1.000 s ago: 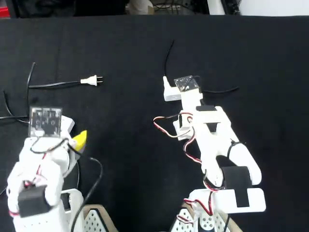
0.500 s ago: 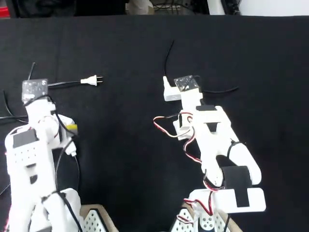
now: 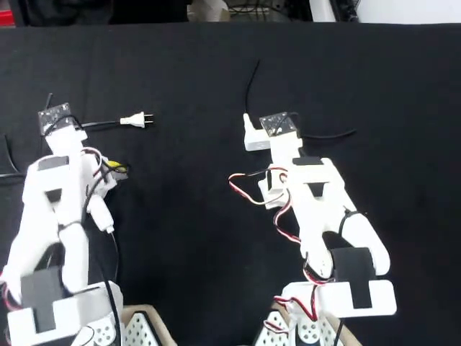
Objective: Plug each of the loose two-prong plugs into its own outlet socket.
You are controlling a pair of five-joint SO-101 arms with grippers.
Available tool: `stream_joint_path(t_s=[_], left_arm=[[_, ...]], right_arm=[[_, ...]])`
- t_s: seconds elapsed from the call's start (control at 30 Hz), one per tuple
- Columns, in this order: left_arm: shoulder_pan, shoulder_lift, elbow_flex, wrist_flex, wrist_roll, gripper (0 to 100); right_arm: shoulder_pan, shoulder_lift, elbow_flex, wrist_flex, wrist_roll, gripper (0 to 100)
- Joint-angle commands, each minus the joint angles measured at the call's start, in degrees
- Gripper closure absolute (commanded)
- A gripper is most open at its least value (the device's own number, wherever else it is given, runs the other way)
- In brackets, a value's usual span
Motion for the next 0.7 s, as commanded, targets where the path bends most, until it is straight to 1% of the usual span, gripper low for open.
stream_joint_path(t_s=[0.0, 0.1, 0.2, 0.3, 0.37, 0.6, 0.67], left_arm=[[-1.1, 3.1, -6.3, 5.2, 2.9, 69], [-2.2, 3.3, -6.3, 6.3, 4.5, 69], [-4.0, 3.9, -6.6, 5.7, 6.4, 69], [-4.8, 4.0, -5.8, 1.8, 6.9, 69], [-4.8, 5.2, -5.7, 1.0, 6.9, 69], [-4.7, 15.0, -11.1, 1.1, 6.7, 69], [-4.7, 17.6, -13.5, 2.8, 6.3, 74]], right_arm=[[-0.6, 0.4, -2.2, -1.3, 0.3, 96.0], [-0.6, 0.4, -2.2, -1.2, 0.4, 96.0], [-0.6, 0.4, -2.2, -1.2, 0.4, 96.0], [-0.6, 0.4, -2.2, -1.2, 0.4, 95.9], [-0.6, 0.4, -2.2, -1.1, 0.4, 95.9], [-0.6, 0.4, -2.2, -1.0, 0.4, 95.9], [-0.6, 0.4, -2.2, -1.0, 0.4, 95.9]])
